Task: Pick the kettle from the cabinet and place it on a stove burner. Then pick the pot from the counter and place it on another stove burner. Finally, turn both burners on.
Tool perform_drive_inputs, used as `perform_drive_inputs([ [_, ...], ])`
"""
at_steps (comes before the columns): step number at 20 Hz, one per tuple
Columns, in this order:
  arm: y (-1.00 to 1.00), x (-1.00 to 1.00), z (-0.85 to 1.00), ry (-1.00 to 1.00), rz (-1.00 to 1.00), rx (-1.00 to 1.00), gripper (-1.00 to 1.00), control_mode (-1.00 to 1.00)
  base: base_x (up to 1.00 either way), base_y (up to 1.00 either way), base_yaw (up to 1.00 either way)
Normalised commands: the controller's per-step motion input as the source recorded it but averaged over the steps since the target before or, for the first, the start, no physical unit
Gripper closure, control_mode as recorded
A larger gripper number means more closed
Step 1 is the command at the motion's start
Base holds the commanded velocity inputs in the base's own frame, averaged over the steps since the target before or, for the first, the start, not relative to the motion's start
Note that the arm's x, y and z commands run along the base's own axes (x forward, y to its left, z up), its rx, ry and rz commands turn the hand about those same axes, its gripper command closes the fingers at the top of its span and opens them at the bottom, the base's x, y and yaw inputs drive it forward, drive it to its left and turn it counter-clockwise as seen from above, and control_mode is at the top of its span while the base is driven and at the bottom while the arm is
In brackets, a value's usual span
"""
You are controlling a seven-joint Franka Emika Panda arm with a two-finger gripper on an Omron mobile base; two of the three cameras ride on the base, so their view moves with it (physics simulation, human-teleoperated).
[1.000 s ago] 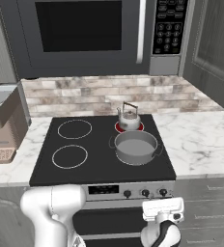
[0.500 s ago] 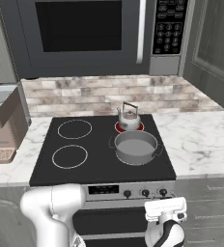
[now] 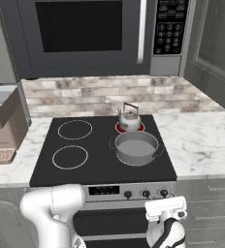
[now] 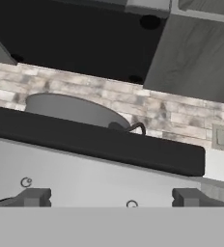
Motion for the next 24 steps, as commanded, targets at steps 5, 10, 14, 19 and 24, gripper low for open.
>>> perform_drive_inputs([
  [5, -0.09, 0.11, -0.17, 0.0, 0.01, 0.04, -1.0, -1.0, 0.0, 0.0, 0.0],
  [10, -0.14, 0.1, -0.19, 0.0, 0.01, 0.04, -1.0, -1.0, 0.0, 0.0, 0.0],
  [14, -0.13, 0.07, -0.16, 0.0, 0.01, 0.03, -1.0, -1.0, 0.0, 0.0, 0.0],
  [19, -0.08, 0.05, -0.14, 0.0, 0.02, 0.02, -1.0, -1.0, 0.0, 0.0, 0.0],
  [24, -0.03, 0.04, -0.14, 0.0, 0.02, 0.01, -1.0, -1.0, 0.0, 0.0, 0.0],
])
